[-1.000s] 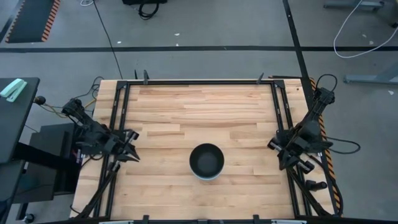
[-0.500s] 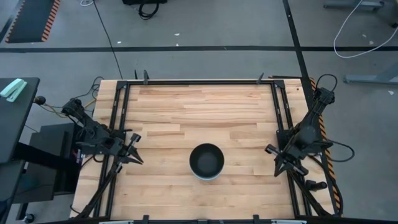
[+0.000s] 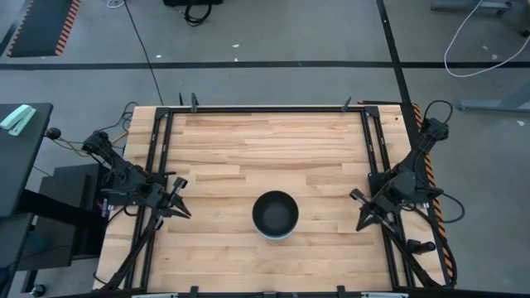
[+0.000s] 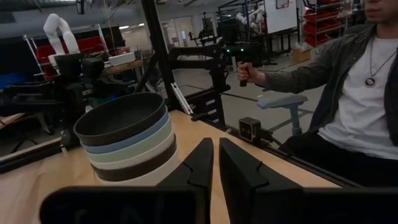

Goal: Nest bowls inside each other
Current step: Return to Home Position

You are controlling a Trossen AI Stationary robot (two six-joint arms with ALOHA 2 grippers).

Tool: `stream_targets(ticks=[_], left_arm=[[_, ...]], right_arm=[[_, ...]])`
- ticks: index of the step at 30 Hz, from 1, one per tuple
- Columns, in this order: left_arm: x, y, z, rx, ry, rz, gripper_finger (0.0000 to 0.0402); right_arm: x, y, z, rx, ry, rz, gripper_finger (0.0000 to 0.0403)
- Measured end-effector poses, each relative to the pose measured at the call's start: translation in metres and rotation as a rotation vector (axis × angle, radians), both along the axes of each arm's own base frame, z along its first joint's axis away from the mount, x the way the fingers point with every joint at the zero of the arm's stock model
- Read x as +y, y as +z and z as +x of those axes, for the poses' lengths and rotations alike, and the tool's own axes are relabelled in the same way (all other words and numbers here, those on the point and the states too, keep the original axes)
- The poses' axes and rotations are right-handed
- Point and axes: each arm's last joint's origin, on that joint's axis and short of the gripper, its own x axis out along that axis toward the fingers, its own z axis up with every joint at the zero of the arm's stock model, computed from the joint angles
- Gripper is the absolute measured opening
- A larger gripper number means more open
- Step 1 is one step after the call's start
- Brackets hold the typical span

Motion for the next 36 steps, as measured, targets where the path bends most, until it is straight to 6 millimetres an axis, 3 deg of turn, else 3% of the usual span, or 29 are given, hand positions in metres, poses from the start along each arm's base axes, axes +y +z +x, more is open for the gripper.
stream_targets(ticks=[14, 20, 28, 36], left_arm=[[0.006, 0.000, 0.004, 0.004, 0.081, -0.004, 0.0043], [0.008, 0.000, 0.005, 0.010, 0.097, -0.014, 0.0037], [0.008, -0.001, 0.005, 0.029, 0.092, -0.052, 0.0035], [0.008, -0.001, 0.005, 0.031, 0.089, -0.054, 0.0041]], right_arm=[[-0.034, 0.000, 0.024, -0.029, -0.365, -0.036, 0.0018], [-0.054, 0.014, 0.031, -0.160, -0.555, 0.014, 0.0018], [-0.072, 0.039, 0.029, -0.393, -0.577, 0.138, 0.0018], [-0.084, 0.047, 0.025, -0.433, -0.550, 0.210, 0.0018]])
